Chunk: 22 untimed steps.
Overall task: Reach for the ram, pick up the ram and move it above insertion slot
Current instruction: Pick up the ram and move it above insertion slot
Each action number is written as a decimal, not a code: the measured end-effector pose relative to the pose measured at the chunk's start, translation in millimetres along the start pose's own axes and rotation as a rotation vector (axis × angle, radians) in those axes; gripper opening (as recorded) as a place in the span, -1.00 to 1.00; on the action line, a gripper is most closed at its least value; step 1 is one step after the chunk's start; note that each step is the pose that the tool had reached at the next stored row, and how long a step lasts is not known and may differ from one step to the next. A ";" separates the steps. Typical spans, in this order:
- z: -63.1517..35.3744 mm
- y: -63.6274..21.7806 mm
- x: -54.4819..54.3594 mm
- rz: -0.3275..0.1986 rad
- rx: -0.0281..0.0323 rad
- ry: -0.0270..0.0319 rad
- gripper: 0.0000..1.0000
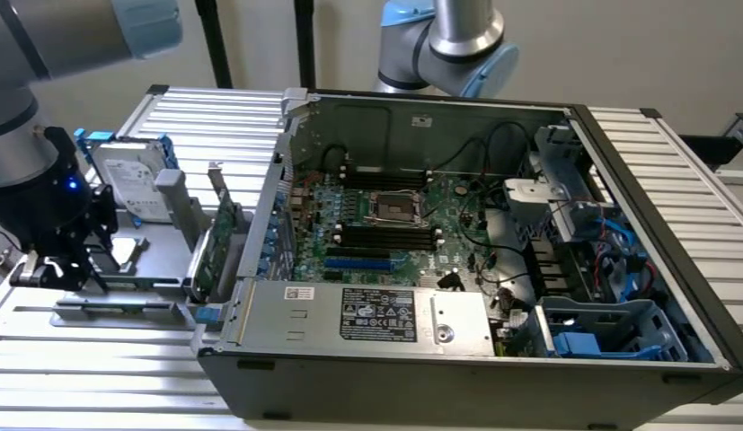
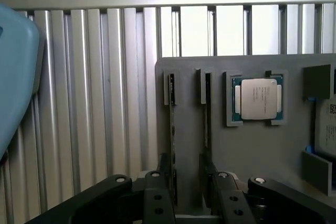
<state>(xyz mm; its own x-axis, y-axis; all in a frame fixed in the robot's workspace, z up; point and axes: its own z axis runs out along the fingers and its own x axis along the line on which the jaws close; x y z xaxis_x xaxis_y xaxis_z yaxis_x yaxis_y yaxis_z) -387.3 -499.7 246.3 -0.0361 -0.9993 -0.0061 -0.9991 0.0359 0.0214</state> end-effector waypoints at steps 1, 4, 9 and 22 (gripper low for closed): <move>1.8 0.1 0.0 0.000 0.0001 -0.0001 -0.27; 7.1 0.2 0.0 0.000 0.0000 0.0000 -0.27; 13.9 0.3 0.2 0.000 0.0000 0.0001 -0.27; 23.7 -0.1 8.5 0.000 0.0000 0.0000 -0.27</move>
<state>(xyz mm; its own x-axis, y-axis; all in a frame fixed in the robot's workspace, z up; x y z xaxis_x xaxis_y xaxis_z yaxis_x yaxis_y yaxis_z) -388.0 -508.0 222.6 -0.0360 -0.9993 -0.0060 -0.9991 0.0359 0.0214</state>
